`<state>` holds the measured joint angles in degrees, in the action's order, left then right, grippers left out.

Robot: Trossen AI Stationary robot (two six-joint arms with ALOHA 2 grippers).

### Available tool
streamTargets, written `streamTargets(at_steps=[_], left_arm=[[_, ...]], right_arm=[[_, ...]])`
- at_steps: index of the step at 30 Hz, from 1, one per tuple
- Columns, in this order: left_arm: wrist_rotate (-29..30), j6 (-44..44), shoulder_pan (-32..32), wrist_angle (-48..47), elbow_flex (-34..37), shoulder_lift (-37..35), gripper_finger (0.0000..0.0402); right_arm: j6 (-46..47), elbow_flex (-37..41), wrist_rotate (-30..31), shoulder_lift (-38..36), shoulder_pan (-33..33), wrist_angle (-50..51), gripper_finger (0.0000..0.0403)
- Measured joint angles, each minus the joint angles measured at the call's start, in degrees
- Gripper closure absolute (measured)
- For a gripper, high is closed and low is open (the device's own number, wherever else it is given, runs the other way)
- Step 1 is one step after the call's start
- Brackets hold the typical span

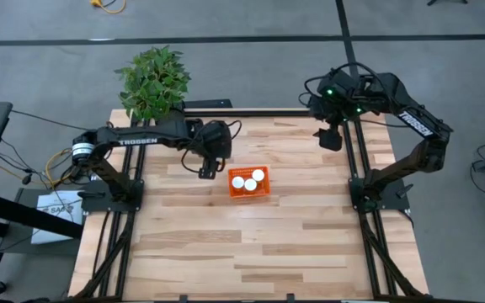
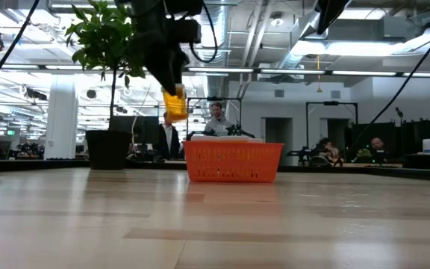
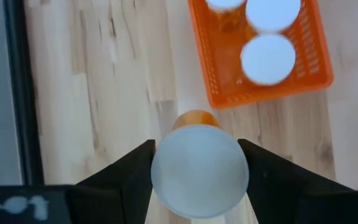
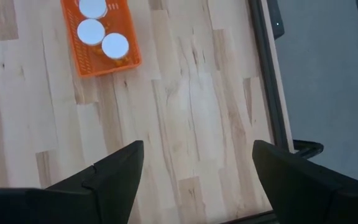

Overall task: Pick and place pill bottles into a basket
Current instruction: Put the orange pill bottle into the orange bin

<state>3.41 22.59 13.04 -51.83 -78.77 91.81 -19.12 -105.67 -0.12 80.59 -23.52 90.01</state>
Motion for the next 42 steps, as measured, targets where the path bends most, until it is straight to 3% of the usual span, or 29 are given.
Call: streamTargets(at_steps=[6,15,21,29,42], left_arm=[[0.02,-0.29,-0.97,-2.41,-5.25,3.48,0.0199],[-0.70,3.69,-2.24,-9.25,-20.13,14.35,0.0199],[-4.17,5.60,-2.06,-11.43,-26.08,19.39,0.0199],[-8.96,5.31,-2.10,-10.58,-26.81,21.86,0.0199],[-10.85,4.85,-2.58,-7.65,-26.80,24.74,0.0199]], right_arm=[[-1.27,0.00,-0.06,-0.89,-1.07,0.01,0.0107],[-3.84,0.00,-0.11,-0.83,-1.50,0.00,0.0107],[-3.89,0.00,-0.11,-0.80,-1.50,0.00,0.0107],[-3.89,0.02,-0.11,-0.80,-1.23,0.00,0.0107],[-3.84,0.04,-1.33,-1.52,-1.23,0.00,0.0107]])
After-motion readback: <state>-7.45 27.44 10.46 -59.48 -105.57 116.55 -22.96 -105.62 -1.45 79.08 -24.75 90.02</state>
